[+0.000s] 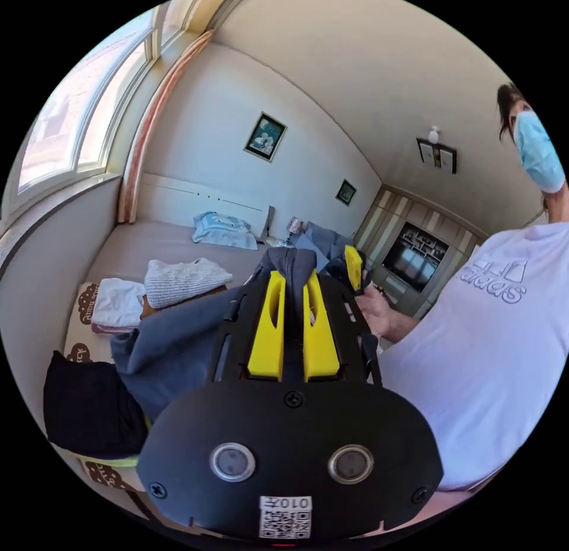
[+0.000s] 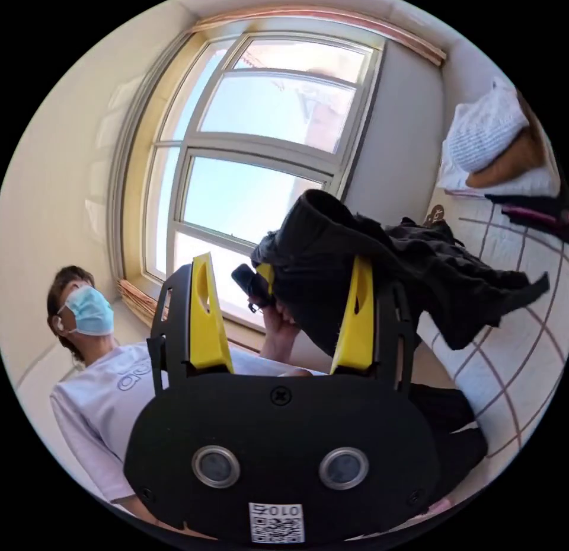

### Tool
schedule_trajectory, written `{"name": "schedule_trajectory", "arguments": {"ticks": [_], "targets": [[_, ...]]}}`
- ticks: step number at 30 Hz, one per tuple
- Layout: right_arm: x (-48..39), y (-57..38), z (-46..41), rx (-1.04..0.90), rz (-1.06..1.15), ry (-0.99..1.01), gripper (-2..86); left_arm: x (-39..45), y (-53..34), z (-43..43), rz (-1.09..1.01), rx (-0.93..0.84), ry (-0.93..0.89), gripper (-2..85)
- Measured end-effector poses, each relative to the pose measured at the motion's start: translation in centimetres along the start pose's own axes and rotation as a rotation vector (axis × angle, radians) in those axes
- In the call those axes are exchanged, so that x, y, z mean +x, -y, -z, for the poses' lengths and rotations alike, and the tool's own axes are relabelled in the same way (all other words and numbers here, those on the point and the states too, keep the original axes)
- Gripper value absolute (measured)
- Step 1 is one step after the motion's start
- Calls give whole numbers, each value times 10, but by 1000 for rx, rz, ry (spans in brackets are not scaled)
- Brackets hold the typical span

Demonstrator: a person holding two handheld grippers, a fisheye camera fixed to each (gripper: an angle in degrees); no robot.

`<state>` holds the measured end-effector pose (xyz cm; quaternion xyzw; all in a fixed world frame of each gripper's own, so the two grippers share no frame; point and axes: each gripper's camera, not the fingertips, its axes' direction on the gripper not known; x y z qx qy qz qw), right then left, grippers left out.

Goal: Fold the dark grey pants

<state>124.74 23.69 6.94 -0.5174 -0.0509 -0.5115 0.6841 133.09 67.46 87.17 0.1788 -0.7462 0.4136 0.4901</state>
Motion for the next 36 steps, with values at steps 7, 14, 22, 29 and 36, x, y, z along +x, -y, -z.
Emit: {"name": "schedule_trajectory", "arguments": {"ticks": [7,14,22,29,36], "targets": [[20,-32,45,32,-141,-196,96,98,-38,-78,-243,-217,-88,55],[-41,-40,31,21,106,-500,59,126,-62,-119,-217,-218,-68,71],[-126,-56,-21,87,412,-758,53,135,-79,-148,-187,-155,-176,121],[-137,-100,-143,50,410,-1024,52,184,-109,-149,-323,-187,183,167],[-170,-151,-328,-73,581,-1274,50,203,-155,-190,-355,-154,375,160]]}}
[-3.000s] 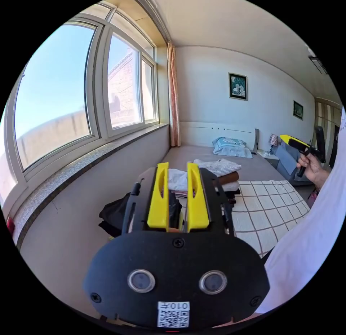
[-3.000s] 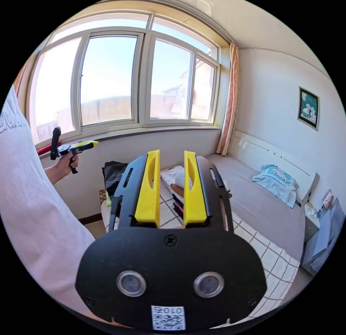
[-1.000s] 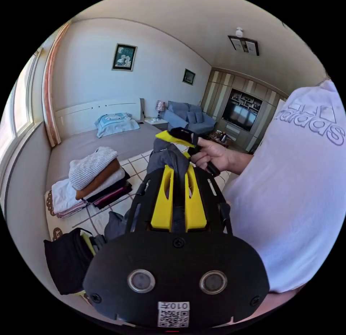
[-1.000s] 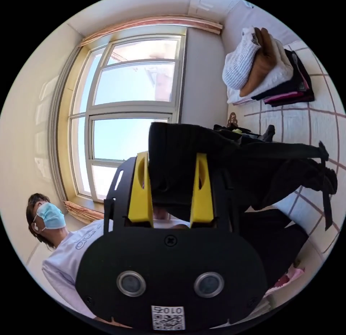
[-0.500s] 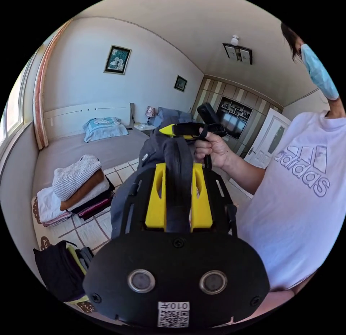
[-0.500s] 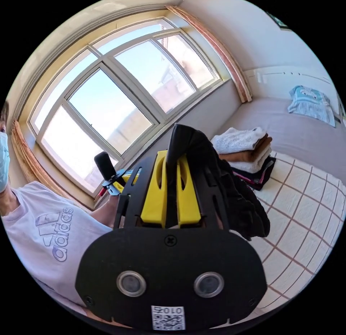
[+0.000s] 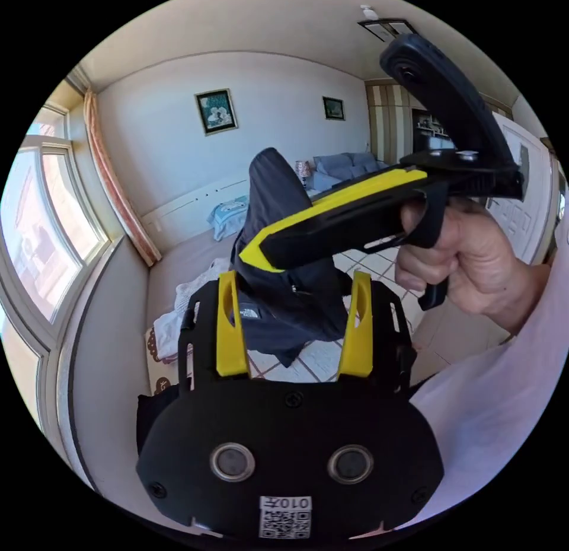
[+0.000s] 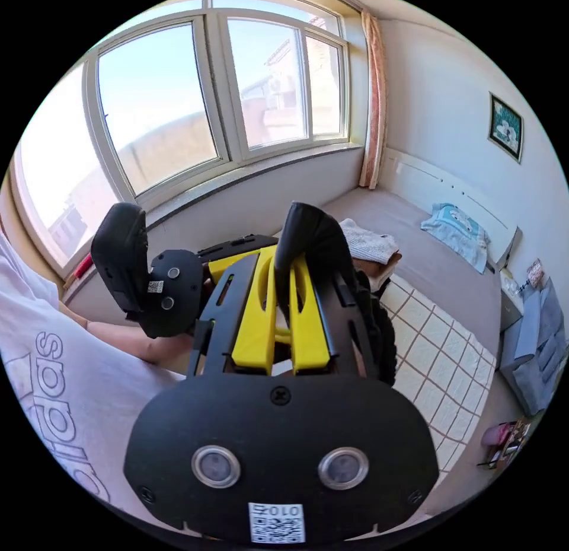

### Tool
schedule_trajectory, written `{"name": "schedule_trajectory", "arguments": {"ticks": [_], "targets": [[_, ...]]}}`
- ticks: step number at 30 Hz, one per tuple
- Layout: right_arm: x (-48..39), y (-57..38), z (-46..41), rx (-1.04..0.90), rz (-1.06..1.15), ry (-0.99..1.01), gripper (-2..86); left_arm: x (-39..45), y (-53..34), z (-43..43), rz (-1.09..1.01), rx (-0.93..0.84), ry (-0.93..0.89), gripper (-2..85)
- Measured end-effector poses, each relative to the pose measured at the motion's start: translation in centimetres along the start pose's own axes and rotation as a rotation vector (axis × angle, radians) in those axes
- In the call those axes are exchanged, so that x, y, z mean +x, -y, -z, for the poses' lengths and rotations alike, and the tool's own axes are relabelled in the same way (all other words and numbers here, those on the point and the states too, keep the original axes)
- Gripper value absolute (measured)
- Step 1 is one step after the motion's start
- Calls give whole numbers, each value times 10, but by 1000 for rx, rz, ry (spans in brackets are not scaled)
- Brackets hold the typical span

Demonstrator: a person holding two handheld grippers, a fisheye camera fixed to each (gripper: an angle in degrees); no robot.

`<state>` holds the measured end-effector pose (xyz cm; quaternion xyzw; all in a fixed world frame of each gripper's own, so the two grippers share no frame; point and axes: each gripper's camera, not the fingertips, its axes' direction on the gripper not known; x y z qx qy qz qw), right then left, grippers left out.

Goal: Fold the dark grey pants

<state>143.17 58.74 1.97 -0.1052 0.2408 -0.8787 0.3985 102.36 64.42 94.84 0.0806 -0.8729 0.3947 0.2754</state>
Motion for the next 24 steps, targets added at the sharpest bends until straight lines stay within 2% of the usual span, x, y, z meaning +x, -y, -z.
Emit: {"name": "schedule_trajectory", "arguments": {"ticks": [3,11,16,20,24], "targets": [[-48,3,-2,-3,47,-38,47,-7,-21,5,75,61,11,121],[-59,5,-10,-75,-92,144,49,3,-40,-39,-127,-69,-212,107],[-104,30,5,-89,4,120,47,4,-51,-48,-138,-59,-171,80],[-120,42,34,-35,73,143,50,1,-51,-41,-144,0,-136,47],[-106,45,84,70,98,204,69,-10,-37,-51,-63,36,-185,34]]}}
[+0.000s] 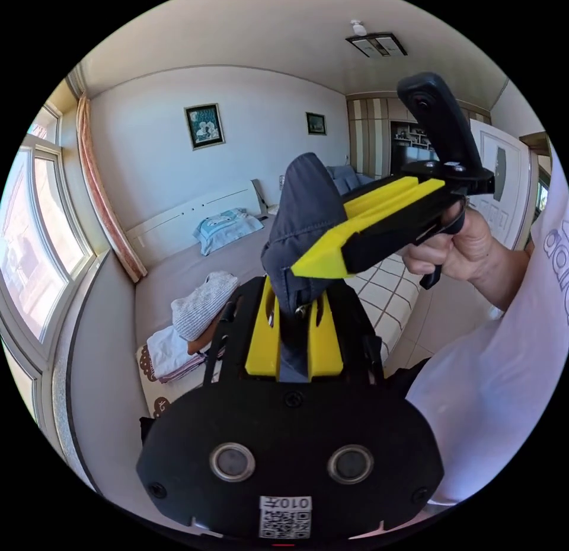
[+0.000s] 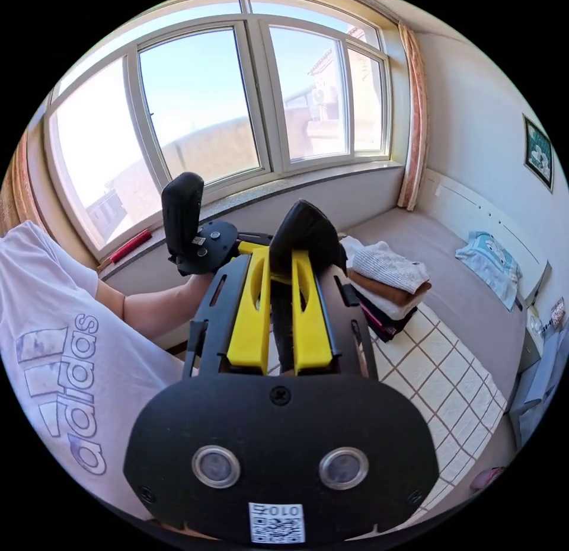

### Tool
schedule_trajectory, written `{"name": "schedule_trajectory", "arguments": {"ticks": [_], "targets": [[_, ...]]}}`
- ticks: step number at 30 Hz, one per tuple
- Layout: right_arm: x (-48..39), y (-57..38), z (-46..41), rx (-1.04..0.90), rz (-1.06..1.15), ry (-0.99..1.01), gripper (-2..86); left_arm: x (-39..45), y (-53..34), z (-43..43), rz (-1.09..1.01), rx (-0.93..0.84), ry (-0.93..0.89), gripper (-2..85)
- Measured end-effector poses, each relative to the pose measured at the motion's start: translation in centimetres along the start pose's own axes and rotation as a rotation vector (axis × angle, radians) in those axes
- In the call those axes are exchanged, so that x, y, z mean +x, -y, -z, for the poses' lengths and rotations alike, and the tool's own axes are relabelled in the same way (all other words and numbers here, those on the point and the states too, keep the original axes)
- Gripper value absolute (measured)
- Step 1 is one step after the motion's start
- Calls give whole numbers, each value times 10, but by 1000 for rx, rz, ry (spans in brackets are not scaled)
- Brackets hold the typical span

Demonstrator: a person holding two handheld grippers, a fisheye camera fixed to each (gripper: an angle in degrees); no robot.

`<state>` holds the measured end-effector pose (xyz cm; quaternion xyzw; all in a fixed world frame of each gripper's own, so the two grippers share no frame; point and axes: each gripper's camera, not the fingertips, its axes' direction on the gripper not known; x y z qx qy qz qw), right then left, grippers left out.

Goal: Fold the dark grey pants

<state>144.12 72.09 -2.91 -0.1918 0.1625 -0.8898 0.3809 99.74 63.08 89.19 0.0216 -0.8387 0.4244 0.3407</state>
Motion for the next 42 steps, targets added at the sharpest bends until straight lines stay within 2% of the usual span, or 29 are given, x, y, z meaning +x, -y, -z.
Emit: {"name": "schedule_trajectory", "arguments": {"ticks": [6,12,16,21,24,28,31,35,39,42], "targets": [[47,-63,81,151,-142,-88,139,-9,33,-27,117,72,-55,25],[101,-160,113,5,-313,-53,209,28,92,-63,150,132,29,19],[118,-171,154,-61,-288,-15,201,66,128,-92,188,175,111,17],[156,-164,204,-123,-174,-283,189,110,171,-140,148,167,93,17],[205,-167,255,-127,-269,-344,181,109,183,-153,132,154,46,19],[262,-167,336,3,-408,-383,168,84,185,-160,188,150,-53,21],[257,-135,363,38,-343,-315,164,66,184,-165,242,166,-117,22],[222,-102,350,-93,-126,-361,153,54,191,-163,133,171,-144,22],[217,-93,350,-126,-87,-82,66,33,198,-158,-6,123,-180,24],[205,-89,360,-89,-109,-62,36,9,194,-157,-31,77,-172,27]]}}
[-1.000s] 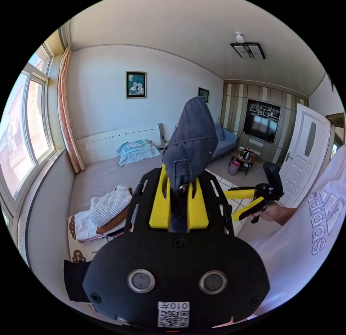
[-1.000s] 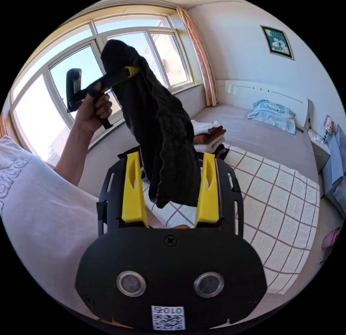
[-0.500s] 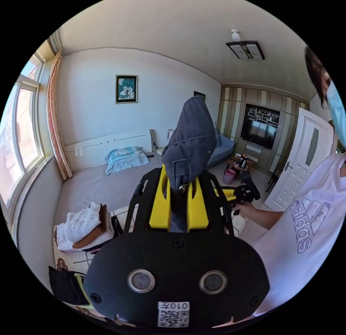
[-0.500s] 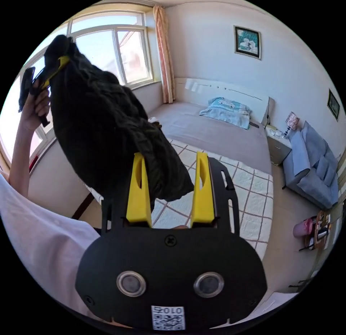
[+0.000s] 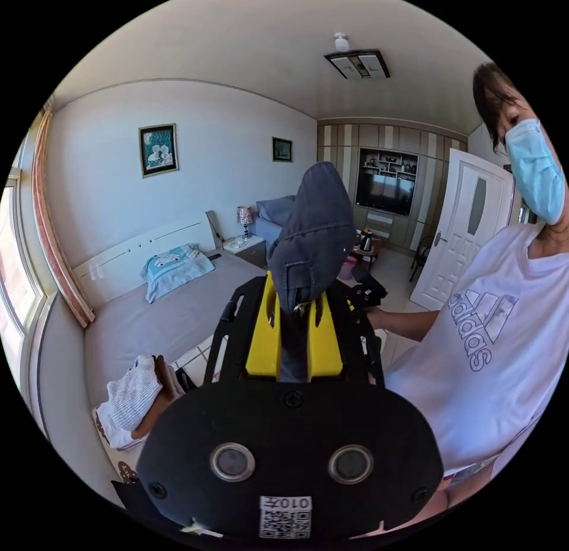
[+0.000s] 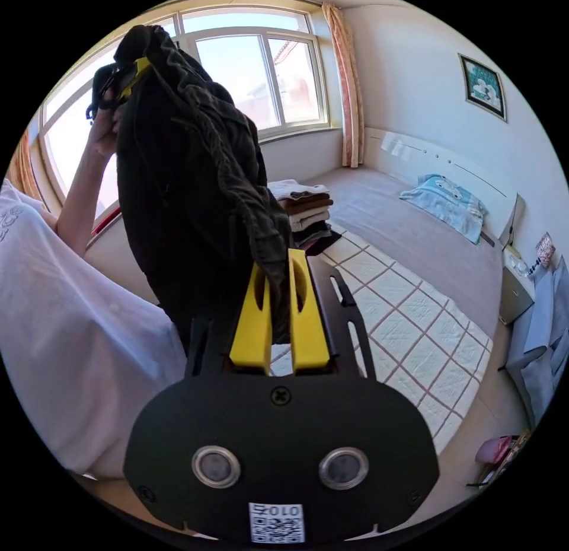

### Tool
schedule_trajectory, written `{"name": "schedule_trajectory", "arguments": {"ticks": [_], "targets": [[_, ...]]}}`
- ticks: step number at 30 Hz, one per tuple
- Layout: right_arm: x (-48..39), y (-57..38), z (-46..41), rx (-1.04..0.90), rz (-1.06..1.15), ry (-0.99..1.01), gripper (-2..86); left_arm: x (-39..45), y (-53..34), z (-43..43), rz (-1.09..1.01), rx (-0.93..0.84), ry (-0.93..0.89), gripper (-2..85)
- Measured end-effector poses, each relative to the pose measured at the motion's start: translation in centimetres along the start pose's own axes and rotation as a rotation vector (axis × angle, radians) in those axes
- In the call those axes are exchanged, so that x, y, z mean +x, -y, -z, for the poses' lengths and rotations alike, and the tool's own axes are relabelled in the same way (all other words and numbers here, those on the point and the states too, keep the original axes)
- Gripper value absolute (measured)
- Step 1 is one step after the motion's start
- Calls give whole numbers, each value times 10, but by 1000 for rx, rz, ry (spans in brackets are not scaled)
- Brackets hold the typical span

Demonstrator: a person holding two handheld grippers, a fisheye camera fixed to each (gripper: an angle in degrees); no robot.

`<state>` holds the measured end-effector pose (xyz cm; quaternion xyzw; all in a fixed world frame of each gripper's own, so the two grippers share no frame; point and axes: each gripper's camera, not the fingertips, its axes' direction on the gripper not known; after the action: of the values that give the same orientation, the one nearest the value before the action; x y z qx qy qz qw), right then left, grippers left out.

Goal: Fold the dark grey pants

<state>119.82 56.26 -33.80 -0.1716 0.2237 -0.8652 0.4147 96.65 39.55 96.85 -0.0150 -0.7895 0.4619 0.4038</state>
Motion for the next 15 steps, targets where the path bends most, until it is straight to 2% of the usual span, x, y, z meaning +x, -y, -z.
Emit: {"name": "schedule_trajectory", "arguments": {"ticks": [5,7,12,15], "targets": [[-9,19,34,-99,-39,-176,23,-52,-26,-7,35,-85,-41,34],[-2,26,60,-182,-81,-317,21,-74,-45,-16,95,-91,-91,37],[36,59,143,-334,-165,-587,21,-107,-98,-72,226,-93,-311,48],[57,124,184,-391,-85,-718,21,-116,-113,-104,272,-16,-435,54]]}}
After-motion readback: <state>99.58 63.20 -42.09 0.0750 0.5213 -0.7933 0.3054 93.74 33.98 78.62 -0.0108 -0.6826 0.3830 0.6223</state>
